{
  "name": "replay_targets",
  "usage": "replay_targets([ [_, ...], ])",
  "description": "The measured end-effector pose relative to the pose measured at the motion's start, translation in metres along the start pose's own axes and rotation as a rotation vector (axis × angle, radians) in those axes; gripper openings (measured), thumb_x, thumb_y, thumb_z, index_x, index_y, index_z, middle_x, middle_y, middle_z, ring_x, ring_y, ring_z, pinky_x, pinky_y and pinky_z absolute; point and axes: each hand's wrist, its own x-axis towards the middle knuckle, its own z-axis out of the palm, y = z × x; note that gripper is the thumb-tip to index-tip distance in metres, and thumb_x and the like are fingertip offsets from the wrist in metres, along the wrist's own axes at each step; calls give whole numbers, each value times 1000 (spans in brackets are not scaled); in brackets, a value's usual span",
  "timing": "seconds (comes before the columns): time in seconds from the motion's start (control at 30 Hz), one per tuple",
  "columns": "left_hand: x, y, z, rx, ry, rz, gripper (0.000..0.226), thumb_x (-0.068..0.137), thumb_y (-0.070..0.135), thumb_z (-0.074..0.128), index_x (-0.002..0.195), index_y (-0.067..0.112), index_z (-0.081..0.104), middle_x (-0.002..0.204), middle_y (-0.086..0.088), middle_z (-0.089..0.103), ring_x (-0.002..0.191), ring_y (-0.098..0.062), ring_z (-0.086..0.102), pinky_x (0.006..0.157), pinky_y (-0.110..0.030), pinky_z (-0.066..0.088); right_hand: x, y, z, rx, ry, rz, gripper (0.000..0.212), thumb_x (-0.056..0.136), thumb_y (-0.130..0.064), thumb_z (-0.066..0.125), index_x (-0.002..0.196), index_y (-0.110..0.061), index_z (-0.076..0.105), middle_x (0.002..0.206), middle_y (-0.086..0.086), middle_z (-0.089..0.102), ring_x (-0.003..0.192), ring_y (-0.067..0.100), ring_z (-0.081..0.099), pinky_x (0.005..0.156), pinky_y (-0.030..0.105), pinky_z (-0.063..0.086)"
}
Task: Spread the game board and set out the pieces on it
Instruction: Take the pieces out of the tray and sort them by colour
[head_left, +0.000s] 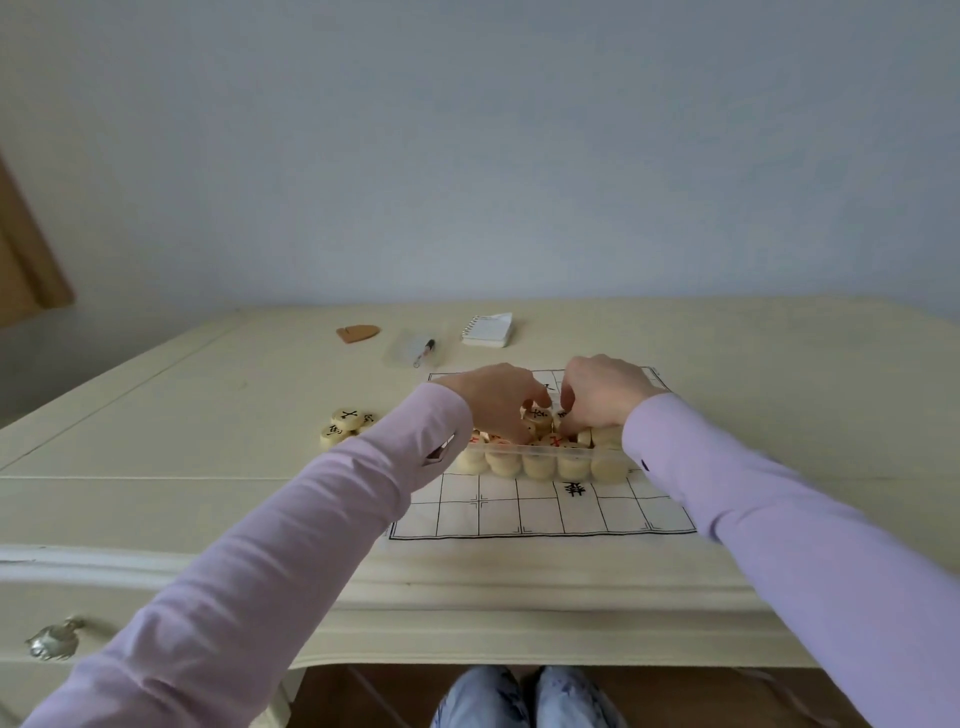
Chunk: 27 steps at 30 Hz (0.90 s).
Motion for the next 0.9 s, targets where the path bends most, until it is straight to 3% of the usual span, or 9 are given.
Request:
replay_targets([
  [0.2,11,3,-6,77,-111,-35,55,76,29,65,128,34,51,110,0,62,98,-22,62,87,-36,52,0,1,0,-6,-8,-1,37,76,-23,70,110,-13,61,107,7,63,83,26,56,71,28,46],
  [0.3,14,7,-7,115,-102,-46,48,74,27,68,119,31,55,102,1,64,73,-15,63,76,-31,53,1,0,3,13,-3,0,34,76,-22,70,107,-12,62,103,7,63,81,25,55,72,29,46],
  [0.4,15,10,-5,145,-31,-36,36,80,20,63,116,23,58,93,1,60,55,-5,47,68,-27,48,3,0,6,40,21,-5,29,76,-22,69,102,-12,63,93,5,63,79,26,56,66,28,42],
  [0.47,16,10,-3,147,5,-23,30,85,20,58,115,23,59,93,1,61,52,-4,47,67,-26,49,2,3,7,56,33,-9,28,75,-23,70,102,-13,65,90,4,62,79,25,56,65,27,41],
  [0.6,14,5,-4,44,-32,-27,29,87,22,59,115,23,60,111,0,64,51,-12,61,72,-31,58,4,10,5,188,-2,6,35,71,-27,74,104,-17,70,103,2,68,93,22,63,73,27,48],
  [0.73,10,2,-6,-61,-13,-2,23,85,21,62,108,18,61,111,-2,63,55,-16,64,54,-25,52,5,15,-3,361,-5,6,24,70,-23,73,90,-12,75,90,3,72,80,17,61,62,24,43],
  [0.83,10,-4,-5,-147,17,11,20,83,20,67,102,18,61,107,-1,64,55,-13,65,48,-21,48,3,17,-6,499,-22,-29,19,69,-17,74,85,-7,74,83,7,74,75,17,68,76,29,54],
  [0.9,9,-9,-8,-206,77,26,23,82,19,68,104,18,62,105,2,63,56,-8,65,48,-17,48,2,15,-6,559,-50,-65,21,70,-14,75,90,-9,73,83,7,74,80,21,71,77,31,57],
])
